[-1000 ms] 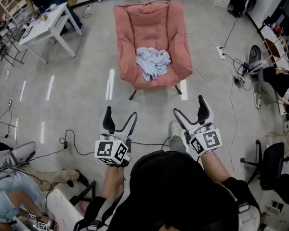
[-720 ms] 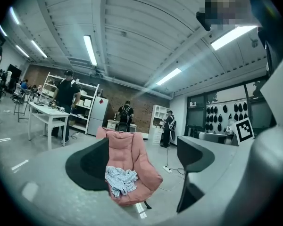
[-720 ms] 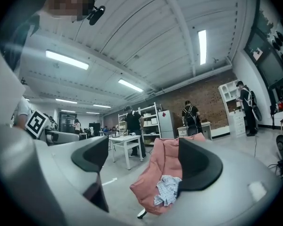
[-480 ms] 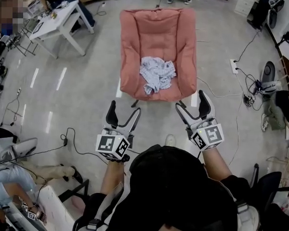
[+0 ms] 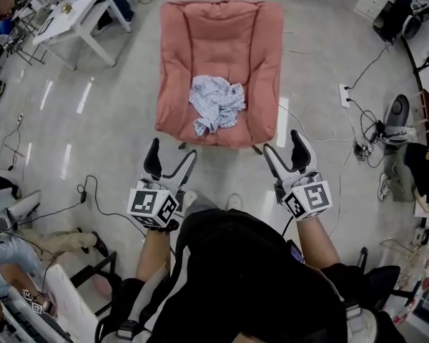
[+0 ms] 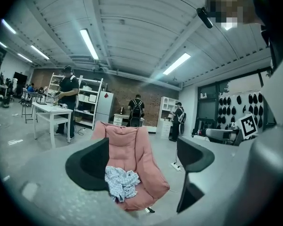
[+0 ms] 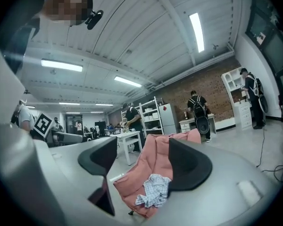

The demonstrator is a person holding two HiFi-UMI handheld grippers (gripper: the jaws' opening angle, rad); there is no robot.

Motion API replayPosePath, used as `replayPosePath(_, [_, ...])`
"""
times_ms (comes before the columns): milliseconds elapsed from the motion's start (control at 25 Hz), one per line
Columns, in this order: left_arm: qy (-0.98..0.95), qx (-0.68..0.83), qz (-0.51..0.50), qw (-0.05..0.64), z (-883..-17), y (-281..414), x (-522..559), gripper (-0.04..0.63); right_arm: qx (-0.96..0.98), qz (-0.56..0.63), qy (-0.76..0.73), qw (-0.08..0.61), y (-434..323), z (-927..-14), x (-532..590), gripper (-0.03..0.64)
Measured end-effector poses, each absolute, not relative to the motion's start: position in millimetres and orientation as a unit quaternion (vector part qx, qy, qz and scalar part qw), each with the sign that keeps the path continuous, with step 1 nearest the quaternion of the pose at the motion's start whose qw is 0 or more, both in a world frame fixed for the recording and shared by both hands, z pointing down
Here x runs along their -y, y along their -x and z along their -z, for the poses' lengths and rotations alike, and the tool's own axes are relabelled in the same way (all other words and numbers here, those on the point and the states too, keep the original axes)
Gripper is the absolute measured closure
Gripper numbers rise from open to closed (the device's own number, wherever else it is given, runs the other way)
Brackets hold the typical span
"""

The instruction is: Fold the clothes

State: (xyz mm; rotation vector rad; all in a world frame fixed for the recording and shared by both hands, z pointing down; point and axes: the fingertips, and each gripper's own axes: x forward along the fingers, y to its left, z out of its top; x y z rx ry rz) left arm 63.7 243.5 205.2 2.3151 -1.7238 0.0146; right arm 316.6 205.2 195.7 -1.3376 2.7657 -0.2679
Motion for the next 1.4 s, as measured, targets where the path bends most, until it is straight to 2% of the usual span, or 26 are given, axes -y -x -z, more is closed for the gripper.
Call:
replayPosePath(160, [-0.801,0.585,-0.019,0.126,-205,-72,-221,0.14,-0.894,0.089,0.438,0.037,-322,-199,-190,0.308])
replayPosePath(320, [-0.809,0.575,-0.023,0.122,-208,-81,-197,0.138,-0.887,0.089,0.451,0.041,-328,-204,-174,0.305])
replayPosePath(560, [-0.816,0.565,-0.019,0.123,-218,-72,-153,0.138,-0.879,0.075,0.472,0.011,-319,-214,-138,0.199])
replayPosePath(760, [-0.819,0.557,-0.017,0.135,-231,-52,-105,0.138,-0.871,0.084,0.484,-0.002,-302,-228,-93,0.189])
replayPosePath(960, [-0.826,0.546,-0.03,0.135,-242,-21,-48,0.138,-0.866,0.097,0.491,-0.016,-263,-241,-38,0.194])
replayPosePath(1400, [-0.852,0.496,-0.064,0.158,-291,28,51,0.149,-0.856,0.107,0.502,-0.058,-191,-284,74,0.267])
